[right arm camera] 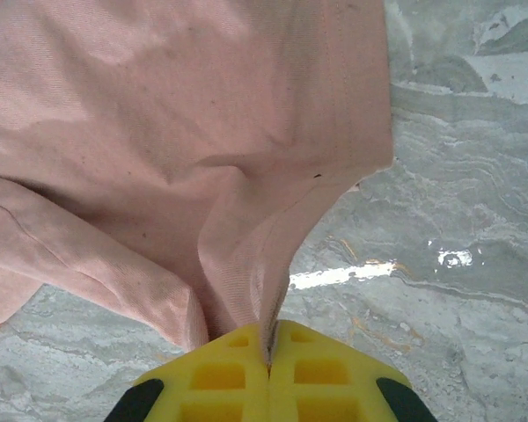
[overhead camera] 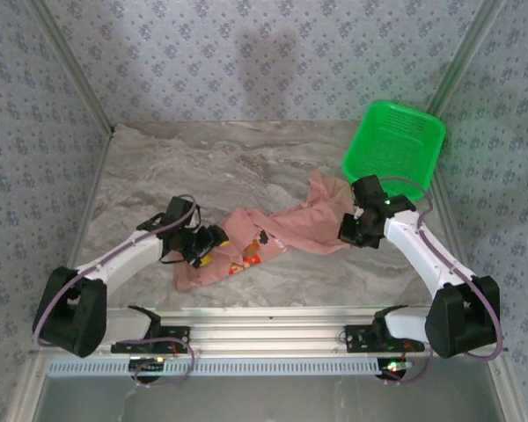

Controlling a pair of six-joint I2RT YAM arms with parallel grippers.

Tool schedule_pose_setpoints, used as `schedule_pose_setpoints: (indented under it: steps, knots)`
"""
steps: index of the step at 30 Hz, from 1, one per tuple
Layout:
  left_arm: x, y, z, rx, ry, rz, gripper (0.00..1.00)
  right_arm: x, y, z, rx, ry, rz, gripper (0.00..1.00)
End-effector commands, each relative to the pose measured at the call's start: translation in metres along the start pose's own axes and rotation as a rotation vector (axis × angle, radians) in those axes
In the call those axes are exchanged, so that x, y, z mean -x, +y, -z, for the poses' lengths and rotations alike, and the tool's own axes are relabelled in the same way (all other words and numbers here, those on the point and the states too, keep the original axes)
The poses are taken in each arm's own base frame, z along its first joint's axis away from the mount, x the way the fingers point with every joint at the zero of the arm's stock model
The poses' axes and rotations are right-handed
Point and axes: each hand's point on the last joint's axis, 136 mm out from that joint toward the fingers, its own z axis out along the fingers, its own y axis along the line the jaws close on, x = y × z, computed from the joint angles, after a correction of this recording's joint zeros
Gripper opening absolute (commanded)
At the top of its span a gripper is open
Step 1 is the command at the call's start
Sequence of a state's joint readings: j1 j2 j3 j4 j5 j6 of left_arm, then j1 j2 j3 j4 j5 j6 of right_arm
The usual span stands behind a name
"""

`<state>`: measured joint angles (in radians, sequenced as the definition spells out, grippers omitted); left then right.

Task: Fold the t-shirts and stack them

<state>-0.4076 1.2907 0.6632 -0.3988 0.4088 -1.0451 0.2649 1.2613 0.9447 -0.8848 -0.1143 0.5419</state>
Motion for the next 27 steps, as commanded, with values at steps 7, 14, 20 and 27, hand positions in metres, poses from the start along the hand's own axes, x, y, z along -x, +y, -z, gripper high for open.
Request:
schedule_pose_setpoints:
  steps: [7, 14, 20, 27]
  knots:
    - [0.03, 0.021, 0.002, 0.049, -0.106, 0.064, 0.22, -0.001, -0.001, -0.003, -0.019, 0.004, -0.008, 0.0]
    - [0.049, 0.054, 0.038, 0.061, -0.185, 0.127, 0.08, -0.003, -0.002, -0.006, -0.026, 0.015, 0.001, 0.0]
    - [0.054, 0.077, 0.047, 0.091, -0.205, 0.175, 0.05, -0.002, -0.002, -0.011, -0.026, 0.024, 0.006, 0.0]
    - [0.069, 0.078, 0.048, 0.042, -0.186, 0.186, 0.26, -0.003, 0.001, -0.016, -0.011, 0.035, -0.001, 0.0]
